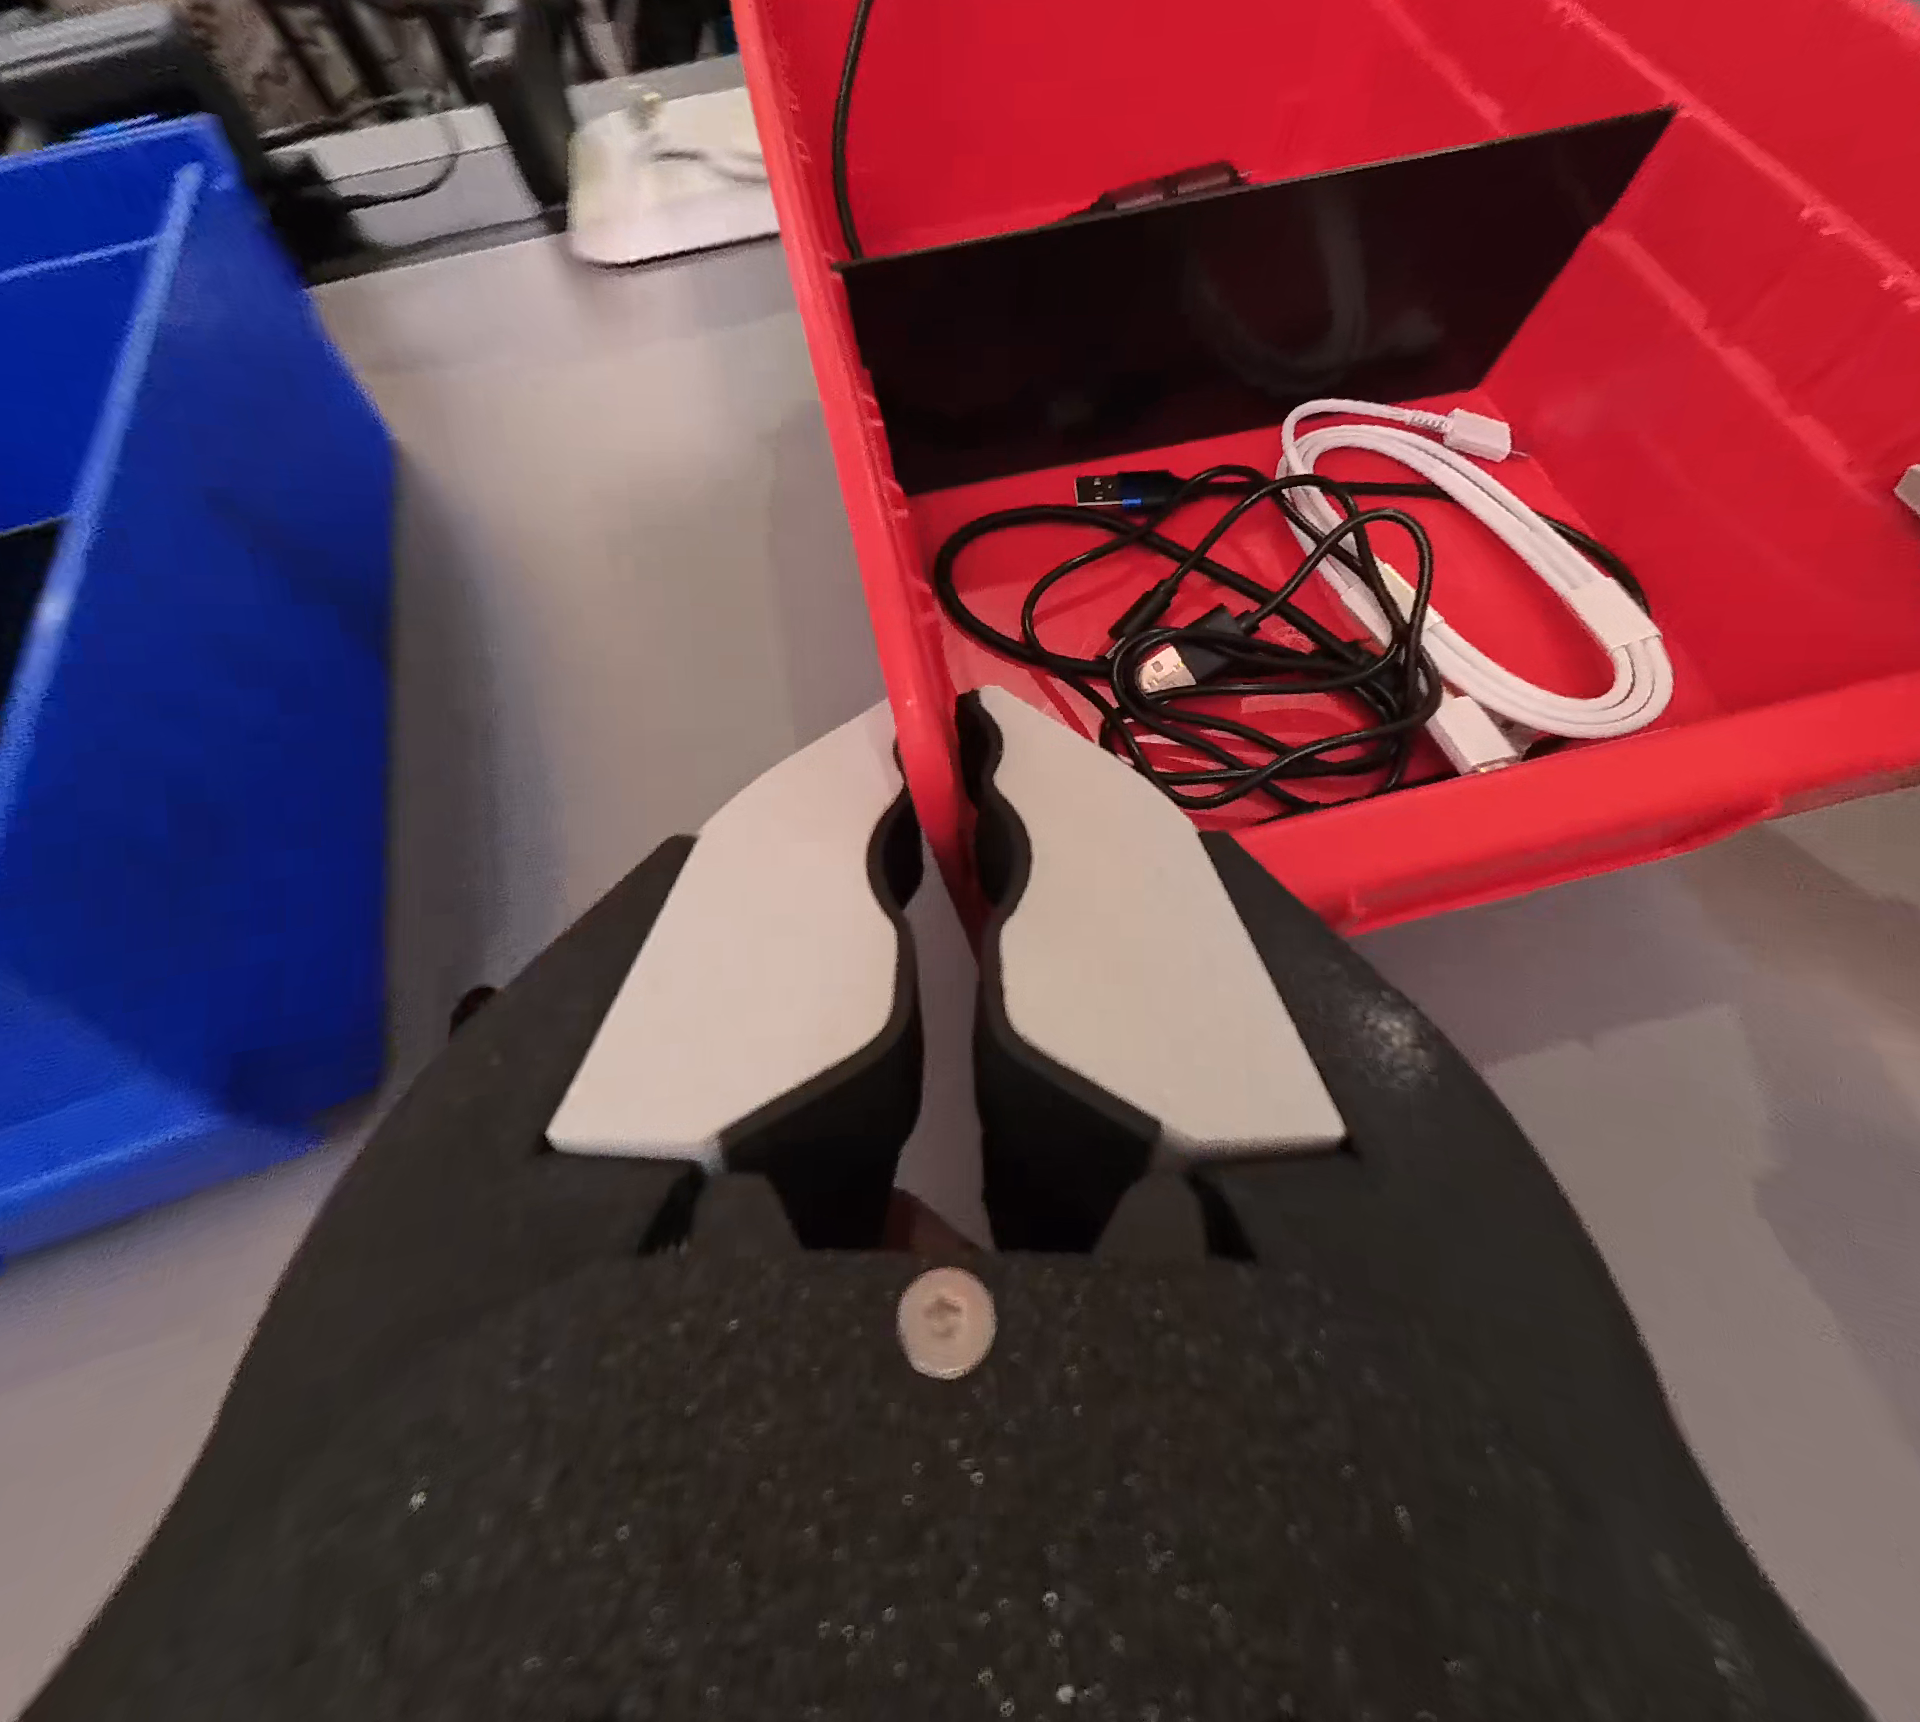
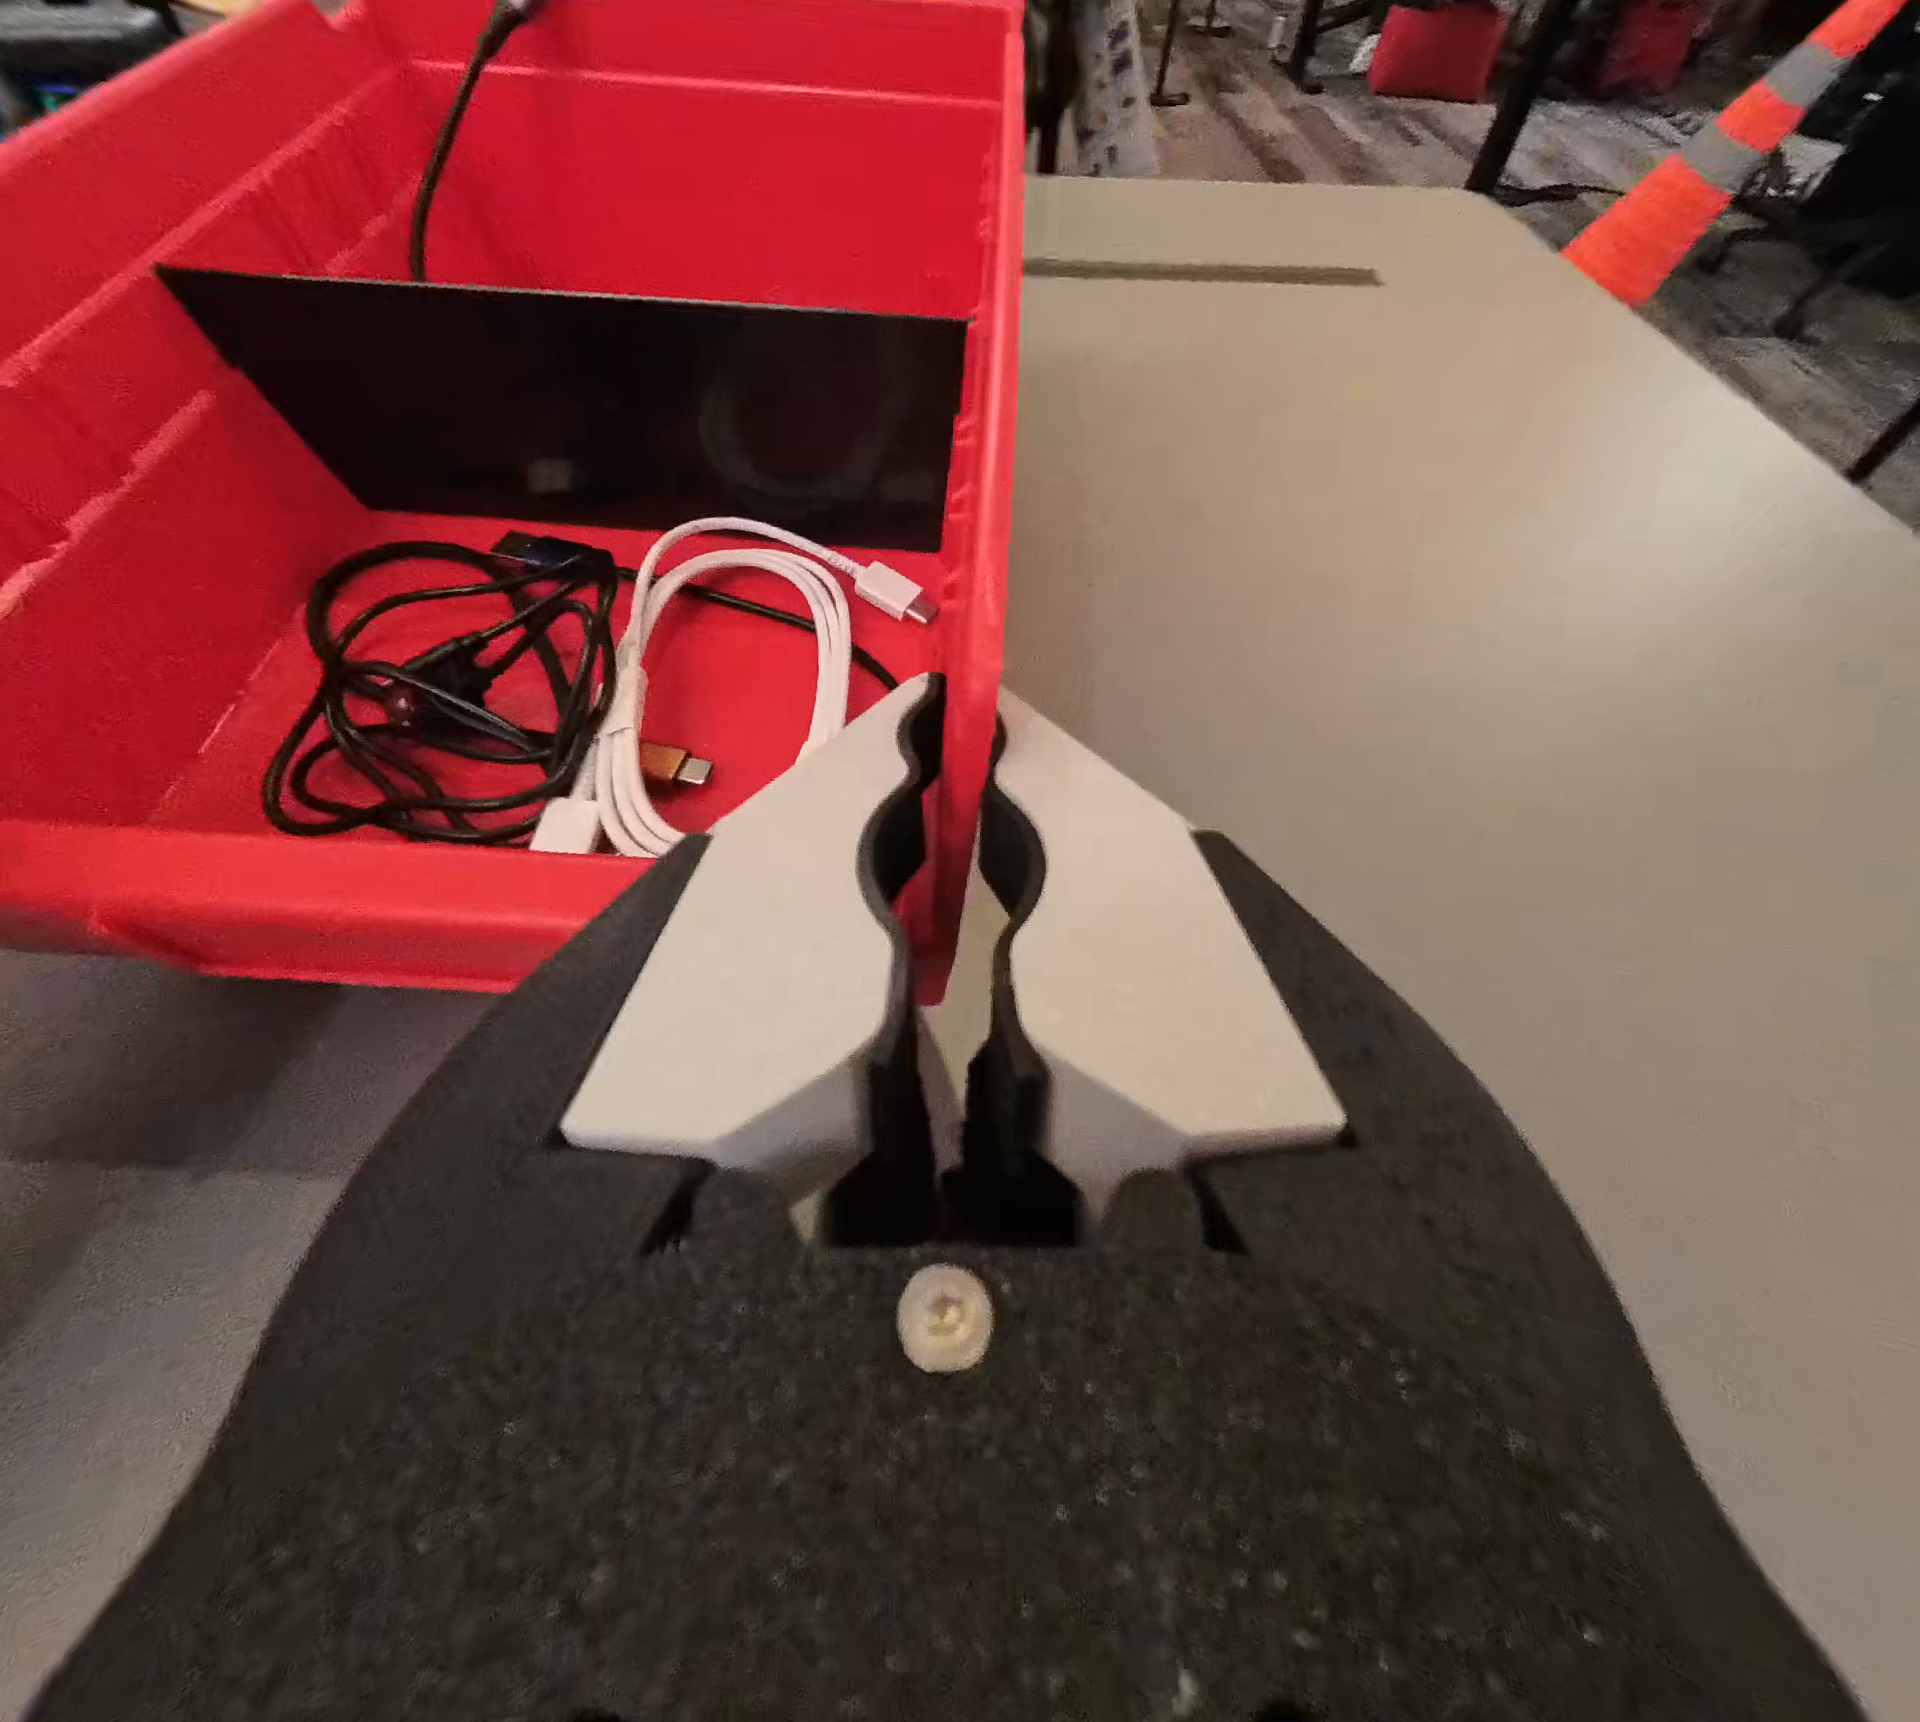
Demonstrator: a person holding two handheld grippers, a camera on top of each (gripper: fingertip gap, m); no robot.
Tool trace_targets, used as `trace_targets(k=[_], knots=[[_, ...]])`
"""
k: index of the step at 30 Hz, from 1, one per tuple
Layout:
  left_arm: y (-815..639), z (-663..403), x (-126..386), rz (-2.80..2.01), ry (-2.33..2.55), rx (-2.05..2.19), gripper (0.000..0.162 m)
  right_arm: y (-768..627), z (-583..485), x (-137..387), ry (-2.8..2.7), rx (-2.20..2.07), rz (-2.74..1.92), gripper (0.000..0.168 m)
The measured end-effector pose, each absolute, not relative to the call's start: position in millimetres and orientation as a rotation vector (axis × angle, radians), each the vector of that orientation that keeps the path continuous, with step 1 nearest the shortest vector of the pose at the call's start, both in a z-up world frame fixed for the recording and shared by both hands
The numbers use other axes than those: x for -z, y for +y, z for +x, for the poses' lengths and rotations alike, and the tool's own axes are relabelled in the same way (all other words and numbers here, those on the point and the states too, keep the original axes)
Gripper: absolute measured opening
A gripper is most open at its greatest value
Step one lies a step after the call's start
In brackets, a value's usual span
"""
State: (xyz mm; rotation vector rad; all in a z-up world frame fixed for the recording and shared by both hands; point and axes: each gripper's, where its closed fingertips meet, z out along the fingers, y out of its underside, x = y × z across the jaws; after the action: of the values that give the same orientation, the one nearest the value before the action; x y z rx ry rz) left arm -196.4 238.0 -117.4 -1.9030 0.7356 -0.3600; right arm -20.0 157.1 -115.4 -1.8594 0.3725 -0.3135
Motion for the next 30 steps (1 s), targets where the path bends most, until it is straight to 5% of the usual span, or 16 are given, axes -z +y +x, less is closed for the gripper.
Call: trace_targets(k=[10,13,18,22,25,28,30], knots=[[272,-236,130,-1.989,0.765,0.434,0.011,206,-58,135,0.267,0.218,-1.921,0.002],[259,-250,89,-1.858,0.719,0.578,0.028,199,-61,133,0.289,0.115,-1.897,0.008],[283,-372,40,-1.697,0.455,0.456,0.029,179,-61,104,0.203,0.102,-1.775,0.032],[333,-496,75,-1.792,0.307,0.180,0.041,171,-60,81,0.151,0.196,-1.682,0.048],[352,-508,104,-1.924,0.272,0.414,0.048,172,-70,75,0.148,0.161,-1.651,0.049],[369,-504,118,-1.963,0.343,0.403,0.044,172,-103,73,0.007,0.104,-1.655,0.049],[376,-502,124,-1.964,0.399,0.316,0.025,172,-126,74,-0.069,0.101,-1.668,0.049]])
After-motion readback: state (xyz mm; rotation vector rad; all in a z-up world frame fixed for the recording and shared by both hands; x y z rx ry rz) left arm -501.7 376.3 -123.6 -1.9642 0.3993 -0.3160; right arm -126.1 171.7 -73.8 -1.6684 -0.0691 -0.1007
